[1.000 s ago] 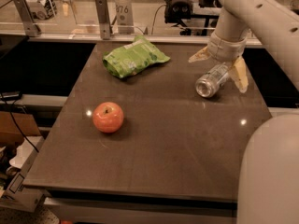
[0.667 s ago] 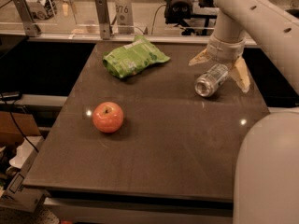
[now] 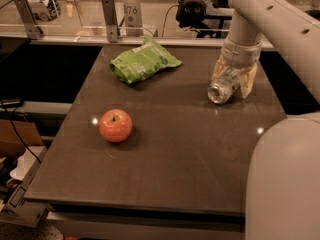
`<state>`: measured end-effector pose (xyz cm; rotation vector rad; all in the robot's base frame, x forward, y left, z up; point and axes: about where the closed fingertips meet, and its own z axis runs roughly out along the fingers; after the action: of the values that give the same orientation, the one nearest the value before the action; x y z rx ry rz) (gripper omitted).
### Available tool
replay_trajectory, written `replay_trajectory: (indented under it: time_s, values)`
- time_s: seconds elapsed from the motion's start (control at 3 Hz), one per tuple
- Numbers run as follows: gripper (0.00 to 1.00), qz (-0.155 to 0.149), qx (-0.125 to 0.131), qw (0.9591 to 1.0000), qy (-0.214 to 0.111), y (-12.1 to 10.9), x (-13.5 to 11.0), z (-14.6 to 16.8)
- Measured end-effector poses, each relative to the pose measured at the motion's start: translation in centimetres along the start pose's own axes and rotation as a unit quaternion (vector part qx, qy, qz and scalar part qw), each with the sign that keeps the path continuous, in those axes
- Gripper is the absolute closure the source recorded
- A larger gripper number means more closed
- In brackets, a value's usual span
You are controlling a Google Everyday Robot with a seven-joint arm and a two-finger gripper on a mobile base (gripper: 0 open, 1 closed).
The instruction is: Place 7up can upright
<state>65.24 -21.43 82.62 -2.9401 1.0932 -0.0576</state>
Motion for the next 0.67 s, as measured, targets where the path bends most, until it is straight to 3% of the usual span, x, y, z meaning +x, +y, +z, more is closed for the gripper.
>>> replay_trajectory:
  time_s: [0.33,0.67]
  values:
    - [0.62,-0.004,0.01,0.9999,-0.009,-0.4,-0.4,-0.2]
    - [0.86,-0.015,0.036,0.9992,0.008,-0.7,-1.0,-1.6]
